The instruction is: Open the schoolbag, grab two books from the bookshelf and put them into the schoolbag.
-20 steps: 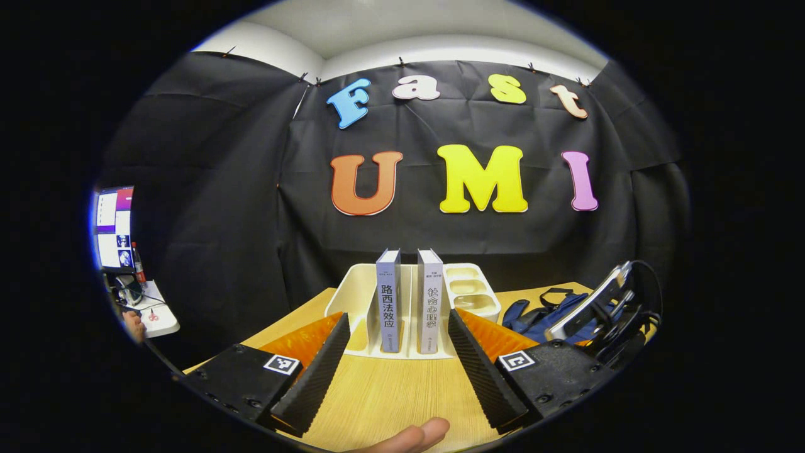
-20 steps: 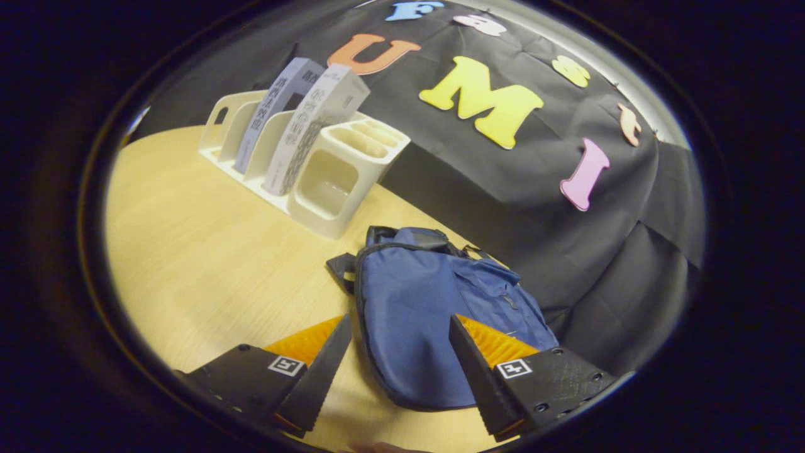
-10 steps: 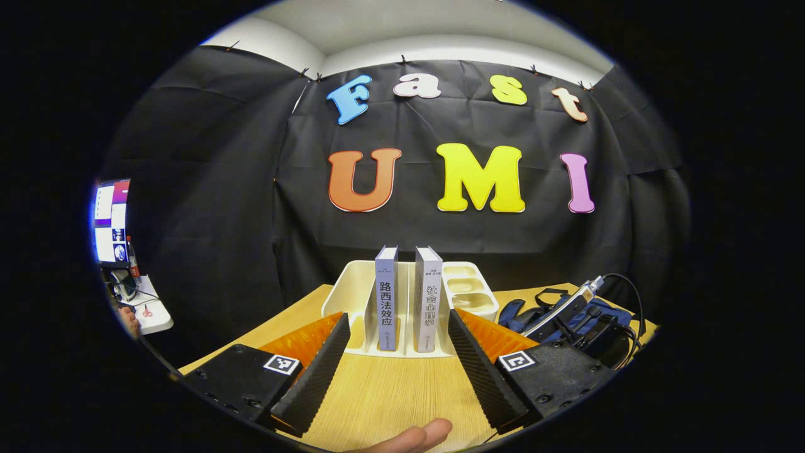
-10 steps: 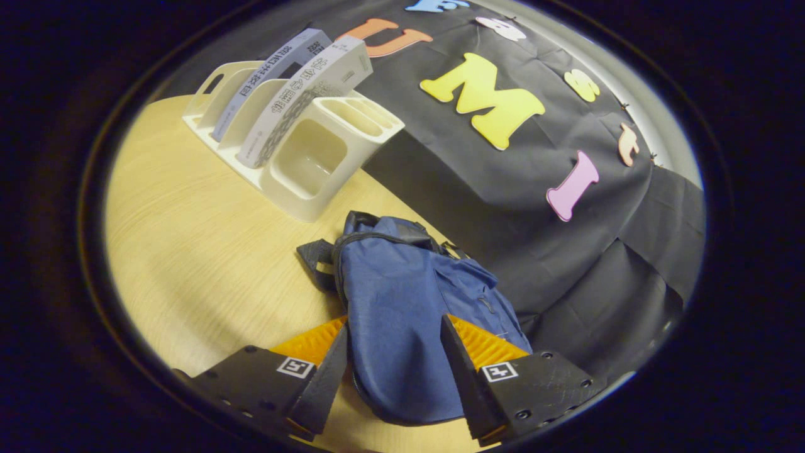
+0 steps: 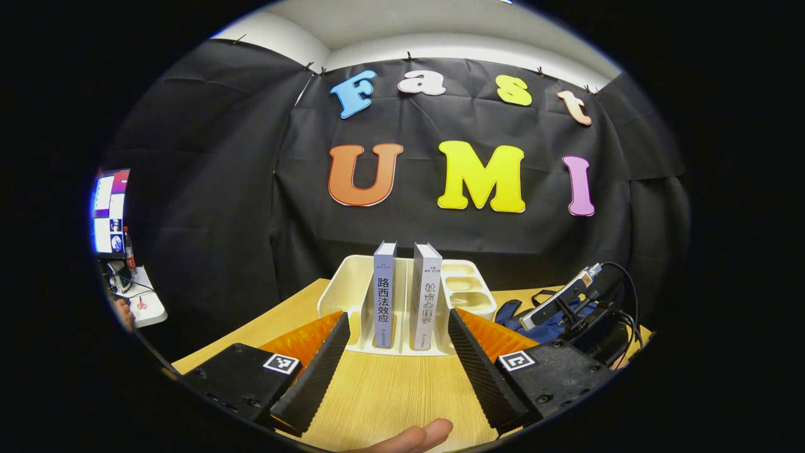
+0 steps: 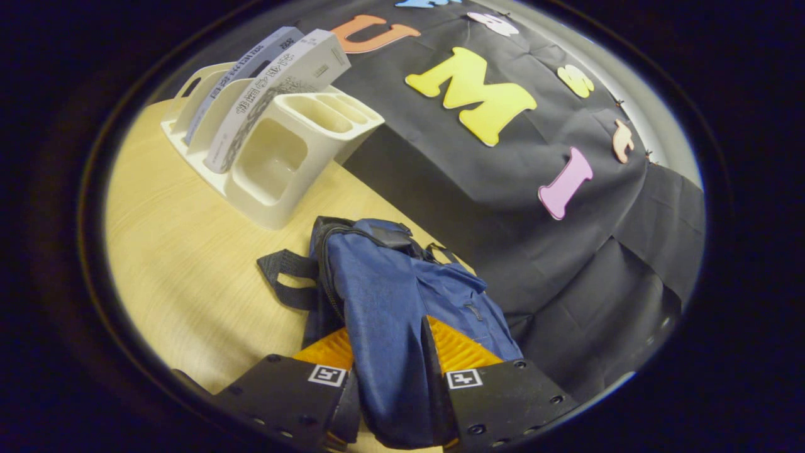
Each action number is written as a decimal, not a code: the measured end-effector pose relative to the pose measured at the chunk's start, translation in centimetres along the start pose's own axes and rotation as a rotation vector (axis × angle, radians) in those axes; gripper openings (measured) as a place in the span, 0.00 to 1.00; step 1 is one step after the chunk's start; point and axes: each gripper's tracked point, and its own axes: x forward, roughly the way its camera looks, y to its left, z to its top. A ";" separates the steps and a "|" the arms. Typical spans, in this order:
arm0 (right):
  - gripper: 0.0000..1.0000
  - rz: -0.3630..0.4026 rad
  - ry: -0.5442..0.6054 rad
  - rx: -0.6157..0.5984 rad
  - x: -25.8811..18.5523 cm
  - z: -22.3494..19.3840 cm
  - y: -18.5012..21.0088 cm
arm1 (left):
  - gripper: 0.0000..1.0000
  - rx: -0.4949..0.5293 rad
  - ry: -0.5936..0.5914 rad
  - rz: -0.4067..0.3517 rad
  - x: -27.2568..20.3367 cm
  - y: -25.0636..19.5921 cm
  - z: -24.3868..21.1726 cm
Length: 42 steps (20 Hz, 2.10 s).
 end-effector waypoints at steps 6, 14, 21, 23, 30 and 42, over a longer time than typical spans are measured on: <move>0.12 0.009 -0.068 0.037 -0.4 1.9 -2.7 | 0.99 0.023 -0.006 -0.023 0.0 -1.3 -0.2; 0.08 0.069 -0.117 0.167 -0.1 4.6 -7.6 | 0.99 0.053 0.019 -0.007 1.4 -2.7 -1.7; 0.08 0.140 -0.170 0.262 0.2 5.1 -12.0 | 1.00 0.095 0.077 0.030 2.3 -3.2 -3.5; 0.08 0.149 -0.188 0.298 0.3 4.9 -13.7 | 0.99 0.076 0.086 0.011 2.0 -4.0 -3.6; 0.08 0.182 -0.219 0.409 1.5 4.9 -19.7 | 0.99 0.075 0.054 0.017 2.7 -4.4 -2.4; 0.08 0.257 -0.293 0.477 3.1 5.3 -24.8 | 0.99 0.054 0.095 0.001 13.1 -6.4 3.4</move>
